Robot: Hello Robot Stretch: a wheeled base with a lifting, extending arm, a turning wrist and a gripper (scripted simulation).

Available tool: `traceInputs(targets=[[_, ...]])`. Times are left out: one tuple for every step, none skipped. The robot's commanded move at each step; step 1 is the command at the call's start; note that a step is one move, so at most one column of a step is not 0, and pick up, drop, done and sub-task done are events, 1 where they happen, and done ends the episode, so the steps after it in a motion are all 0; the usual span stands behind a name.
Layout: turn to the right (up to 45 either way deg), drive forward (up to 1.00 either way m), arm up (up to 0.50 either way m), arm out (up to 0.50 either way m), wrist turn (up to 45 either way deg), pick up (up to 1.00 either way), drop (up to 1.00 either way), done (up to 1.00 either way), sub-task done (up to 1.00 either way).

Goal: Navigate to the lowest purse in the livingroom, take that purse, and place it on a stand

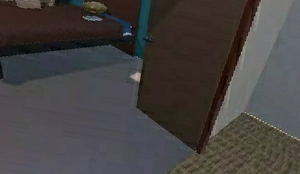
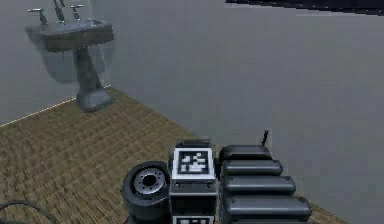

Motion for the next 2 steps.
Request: traceInputs(targets=[[0.0, 0.50, 0.00, 0.00, 0.0, 0.00, 0.00, 0.00, 0.00], [-45.0, 0.00, 0.00, 0.00, 0.0, 0.00, 0.00, 0.00, 0.00]])
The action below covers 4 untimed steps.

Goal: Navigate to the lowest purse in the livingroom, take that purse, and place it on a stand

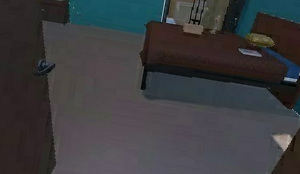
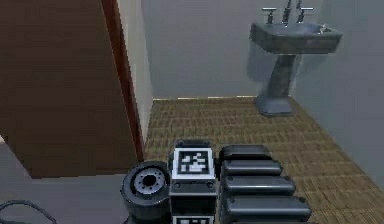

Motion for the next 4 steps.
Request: traceInputs(targets=[[-3.0, 0.00, 0.00, 0.00, 0.0, 0.00, 0.00, 0.00, 0.00], [0.0, 0.90, 0.00, 0.00, 0.0, 0.00, 0.00, 0.00, 0.00], [0.0, 0.60, 0.00, 0.00, 0.0, 0.00, 0.00, 0.00, 0.00], [-30.0, 0.00, 0.00, 0.00, 0.0, 0.00, 0.00, 0.00, 0.00]])
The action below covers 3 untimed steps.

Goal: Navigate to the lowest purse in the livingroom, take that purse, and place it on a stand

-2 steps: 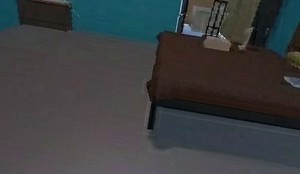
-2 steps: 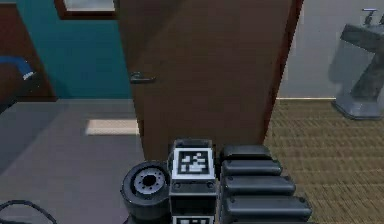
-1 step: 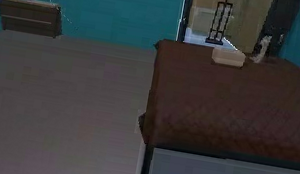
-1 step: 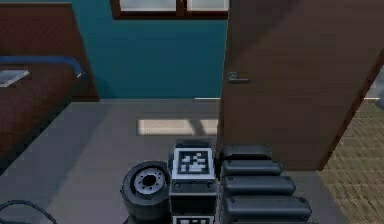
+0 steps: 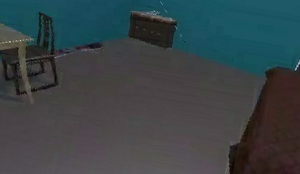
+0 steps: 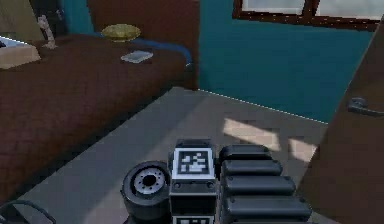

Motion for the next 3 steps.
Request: traceInputs(targets=[[0.0, 1.00, 0.00, 0.00, 0.0, 0.00, 0.00, 0.00, 0.00], [-36.0, 0.00, 0.00, 0.00, 0.0, 0.00, 0.00, 0.00, 0.00], [0.0, 0.05, 0.00, 0.00, 0.0, 0.00, 0.00, 0.00, 0.00]])
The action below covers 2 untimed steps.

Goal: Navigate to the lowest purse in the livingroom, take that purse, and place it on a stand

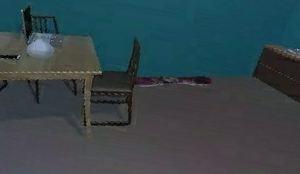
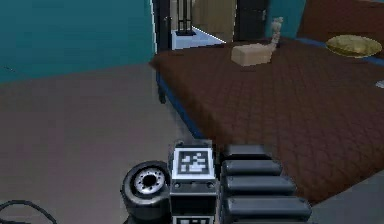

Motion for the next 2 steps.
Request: traceInputs(targets=[[45.0, 0.00, 0.00, 0.00, 0.0, 0.00, 0.00, 0.00, 0.00], [18.0, 0.00, 0.00, 0.00, 0.0, 0.00, 0.00, 0.00, 0.00]])
